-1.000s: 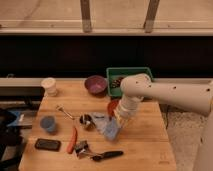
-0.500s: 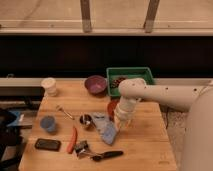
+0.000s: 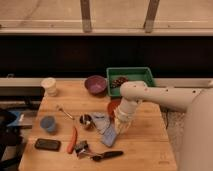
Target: Place sponge in table surface
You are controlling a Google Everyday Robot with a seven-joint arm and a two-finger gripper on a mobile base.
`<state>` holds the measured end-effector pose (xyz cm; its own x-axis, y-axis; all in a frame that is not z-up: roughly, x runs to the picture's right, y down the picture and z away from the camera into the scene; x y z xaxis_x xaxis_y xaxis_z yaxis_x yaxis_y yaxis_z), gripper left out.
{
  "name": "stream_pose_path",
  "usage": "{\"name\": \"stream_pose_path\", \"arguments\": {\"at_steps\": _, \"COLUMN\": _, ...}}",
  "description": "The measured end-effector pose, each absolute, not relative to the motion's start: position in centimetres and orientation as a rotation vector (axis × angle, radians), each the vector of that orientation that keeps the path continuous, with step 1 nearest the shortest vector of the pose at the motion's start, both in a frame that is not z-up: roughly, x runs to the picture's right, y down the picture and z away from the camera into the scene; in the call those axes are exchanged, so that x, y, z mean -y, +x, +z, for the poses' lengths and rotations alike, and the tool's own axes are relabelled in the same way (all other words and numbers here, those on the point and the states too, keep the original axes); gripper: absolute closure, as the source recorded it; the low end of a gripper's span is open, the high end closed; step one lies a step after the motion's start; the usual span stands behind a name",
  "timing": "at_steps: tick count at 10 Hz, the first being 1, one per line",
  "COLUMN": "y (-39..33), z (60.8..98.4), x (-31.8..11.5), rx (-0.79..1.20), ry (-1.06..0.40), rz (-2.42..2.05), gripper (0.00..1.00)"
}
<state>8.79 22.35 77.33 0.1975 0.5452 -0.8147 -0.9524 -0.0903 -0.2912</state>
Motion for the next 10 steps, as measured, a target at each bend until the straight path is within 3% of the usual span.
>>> {"name": "stream_pose_path", "arguments": {"at_steps": 1, "y": 8.65, "z": 77.34, "x": -22.36, "rx": -0.523, "ry": -1.017, "rz": 1.341, "gripper": 0.42}}
{"name": "stream_pose_path", "arguments": {"at_steps": 2, "y": 8.61, "z": 77.35, "x": -22.41, "rx": -0.524, "ry": -1.018, "rz": 1.339, "gripper": 0.38}}
{"name": "stream_pose_path", "arguments": {"at_steps": 10, "y": 8.62, "z": 77.34, "x": -22.41, "rx": -0.523, "ry": -1.018, "rz": 1.340, "gripper": 0.38}}
